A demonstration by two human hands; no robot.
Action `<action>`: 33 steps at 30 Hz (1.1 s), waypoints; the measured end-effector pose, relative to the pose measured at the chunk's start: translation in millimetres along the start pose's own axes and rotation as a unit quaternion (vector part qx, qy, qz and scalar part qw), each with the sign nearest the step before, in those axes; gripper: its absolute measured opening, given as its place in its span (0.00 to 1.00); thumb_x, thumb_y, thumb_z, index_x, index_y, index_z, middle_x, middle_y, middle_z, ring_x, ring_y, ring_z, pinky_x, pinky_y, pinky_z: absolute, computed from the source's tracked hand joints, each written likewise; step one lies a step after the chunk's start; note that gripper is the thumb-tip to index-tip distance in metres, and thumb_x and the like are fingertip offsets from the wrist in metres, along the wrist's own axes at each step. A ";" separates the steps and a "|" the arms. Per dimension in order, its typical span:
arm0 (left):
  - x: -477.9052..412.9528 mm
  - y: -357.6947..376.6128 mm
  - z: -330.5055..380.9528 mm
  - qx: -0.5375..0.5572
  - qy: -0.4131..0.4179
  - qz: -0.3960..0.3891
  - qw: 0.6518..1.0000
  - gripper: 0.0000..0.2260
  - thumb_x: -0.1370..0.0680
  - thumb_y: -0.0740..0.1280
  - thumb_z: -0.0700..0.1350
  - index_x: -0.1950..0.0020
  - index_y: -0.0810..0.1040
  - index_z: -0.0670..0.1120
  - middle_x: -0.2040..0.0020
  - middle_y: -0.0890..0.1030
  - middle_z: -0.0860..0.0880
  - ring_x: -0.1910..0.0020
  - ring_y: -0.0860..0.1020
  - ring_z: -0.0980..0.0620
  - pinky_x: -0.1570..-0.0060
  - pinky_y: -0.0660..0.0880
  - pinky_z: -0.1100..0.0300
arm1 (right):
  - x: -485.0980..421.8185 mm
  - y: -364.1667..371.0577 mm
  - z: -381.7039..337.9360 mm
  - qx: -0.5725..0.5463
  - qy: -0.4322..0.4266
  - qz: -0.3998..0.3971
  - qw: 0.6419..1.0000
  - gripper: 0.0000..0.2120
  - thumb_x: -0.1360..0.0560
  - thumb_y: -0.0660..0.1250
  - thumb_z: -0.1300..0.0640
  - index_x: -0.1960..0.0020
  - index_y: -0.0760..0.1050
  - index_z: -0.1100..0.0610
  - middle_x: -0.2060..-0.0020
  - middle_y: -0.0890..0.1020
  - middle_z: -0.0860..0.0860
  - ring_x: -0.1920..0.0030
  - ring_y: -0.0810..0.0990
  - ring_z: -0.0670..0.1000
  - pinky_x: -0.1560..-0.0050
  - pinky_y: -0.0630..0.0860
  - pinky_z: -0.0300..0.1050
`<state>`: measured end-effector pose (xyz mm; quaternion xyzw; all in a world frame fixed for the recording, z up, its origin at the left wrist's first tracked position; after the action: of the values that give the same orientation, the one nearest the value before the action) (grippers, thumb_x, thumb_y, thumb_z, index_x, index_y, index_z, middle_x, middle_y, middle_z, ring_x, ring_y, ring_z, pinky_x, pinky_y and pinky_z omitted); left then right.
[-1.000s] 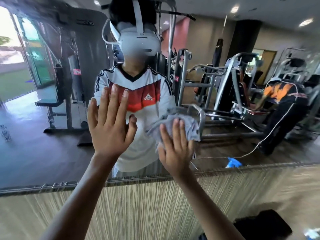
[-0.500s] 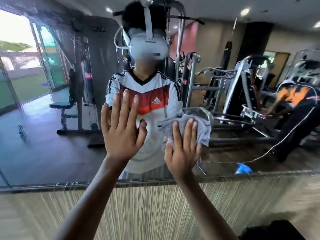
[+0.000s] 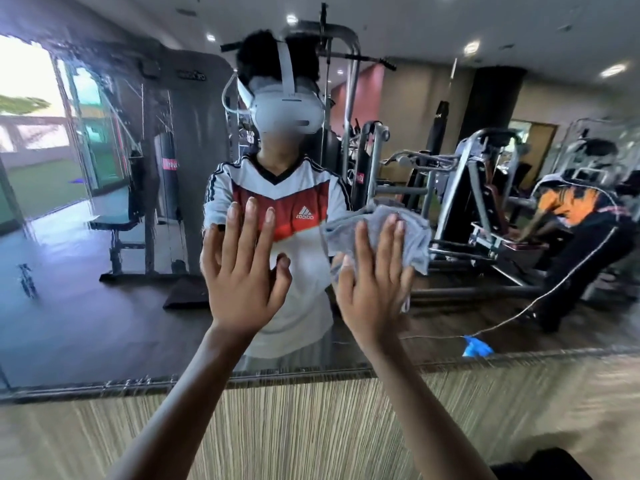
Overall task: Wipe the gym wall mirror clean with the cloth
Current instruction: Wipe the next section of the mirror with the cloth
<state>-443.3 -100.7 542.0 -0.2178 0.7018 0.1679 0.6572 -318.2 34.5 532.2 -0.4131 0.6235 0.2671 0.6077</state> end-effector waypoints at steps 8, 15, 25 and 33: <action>-4.1 -3.3 -1.2 0.019 0.008 -0.017 1.000 0.26 0.21 0.62 0.50 0.24 0.69 0.41 0.23 0.67 0.40 0.23 0.63 0.41 0.23 0.54 0.43 | 42.6 -1.5 20.8 0.040 -0.161 -0.041 0.985 0.25 0.19 0.55 0.46 0.23 0.61 0.47 0.20 0.57 0.51 0.21 0.59 0.51 0.43 0.68 0.51; -47.2 -8.1 -8.2 0.003 -0.011 -0.040 0.999 0.27 0.21 0.61 0.52 0.23 0.68 0.45 0.22 0.64 0.41 0.21 0.60 0.44 0.28 0.56 0.40 | -102.3 -25.5 8.0 0.034 -0.003 0.023 0.999 0.25 0.16 0.50 0.46 0.21 0.61 0.52 0.22 0.61 0.59 0.21 0.58 0.55 0.34 0.63 0.51; -104.2 -16.1 -24.0 -0.008 0.028 -0.054 0.998 0.24 0.21 0.59 0.53 0.28 0.75 0.45 0.27 0.71 0.41 0.27 0.65 0.43 0.27 0.53 0.44 | -43.4 -12.6 -2.6 0.088 -0.296 -0.031 0.951 0.27 0.18 0.55 0.48 0.20 0.58 0.48 0.20 0.58 0.53 0.21 0.58 0.51 0.49 0.70 0.52; -188.7 -11.6 -28.4 -0.032 0.018 -0.075 0.997 0.28 0.22 0.55 0.58 0.28 0.73 0.44 0.30 0.71 0.36 0.31 0.63 0.40 0.35 0.55 0.40 | -217.5 -42.0 -14.7 0.059 -0.053 0.045 0.996 0.26 0.18 0.50 0.47 0.21 0.57 0.51 0.21 0.58 0.55 0.21 0.54 0.51 0.30 0.59 0.48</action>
<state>-453.4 -109.3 732.7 -0.2938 0.6896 0.1368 0.6476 -308.2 42.0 753.9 -0.3333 0.6230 0.2791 0.6503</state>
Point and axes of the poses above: each hand's wrist, its own x-axis away from the middle knuckle, its own y-axis out of the palm, z = x × y, the point moved 10 cm from there along -x, towards the middle knuckle
